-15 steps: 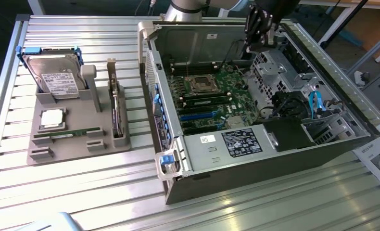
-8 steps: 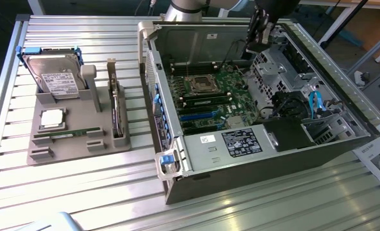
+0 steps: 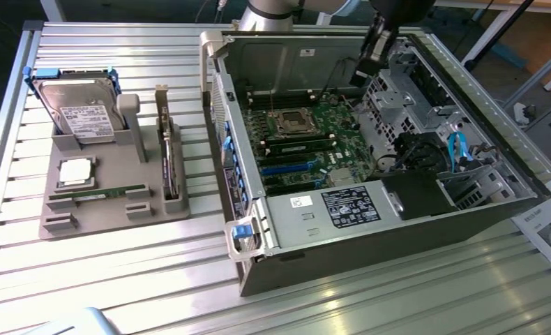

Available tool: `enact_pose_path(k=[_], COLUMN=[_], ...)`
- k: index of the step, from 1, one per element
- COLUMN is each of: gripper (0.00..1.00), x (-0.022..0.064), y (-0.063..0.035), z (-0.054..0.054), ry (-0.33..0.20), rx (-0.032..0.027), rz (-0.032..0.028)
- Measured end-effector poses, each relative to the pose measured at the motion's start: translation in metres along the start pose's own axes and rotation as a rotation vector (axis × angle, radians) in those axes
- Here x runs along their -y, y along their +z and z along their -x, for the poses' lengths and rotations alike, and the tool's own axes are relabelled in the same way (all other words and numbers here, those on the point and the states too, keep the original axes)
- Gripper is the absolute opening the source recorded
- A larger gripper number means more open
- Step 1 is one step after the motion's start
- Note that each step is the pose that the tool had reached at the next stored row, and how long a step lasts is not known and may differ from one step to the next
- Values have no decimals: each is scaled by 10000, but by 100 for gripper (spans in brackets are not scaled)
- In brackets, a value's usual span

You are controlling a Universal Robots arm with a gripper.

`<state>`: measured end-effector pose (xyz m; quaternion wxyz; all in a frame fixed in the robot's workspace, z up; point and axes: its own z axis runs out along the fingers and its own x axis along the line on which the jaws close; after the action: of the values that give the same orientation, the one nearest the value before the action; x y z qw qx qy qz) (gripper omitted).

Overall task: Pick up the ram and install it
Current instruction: 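Press down the ram until it locks into place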

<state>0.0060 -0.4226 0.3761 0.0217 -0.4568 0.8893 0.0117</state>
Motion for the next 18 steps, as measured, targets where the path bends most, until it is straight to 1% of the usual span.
enact_pose_path(k=[2,8,11,13,17,18], gripper=[10,10,10,10,10,10], x=[0,0,0,0,0,0], y=[0,0,0,0,1,1], z=[0,0,0,0,0,0], ry=[497,2293,2974,3772,4987,5178], rx=[0,2,3,4,5,5], rz=[-24,-113,-146,-186,-245,-255])
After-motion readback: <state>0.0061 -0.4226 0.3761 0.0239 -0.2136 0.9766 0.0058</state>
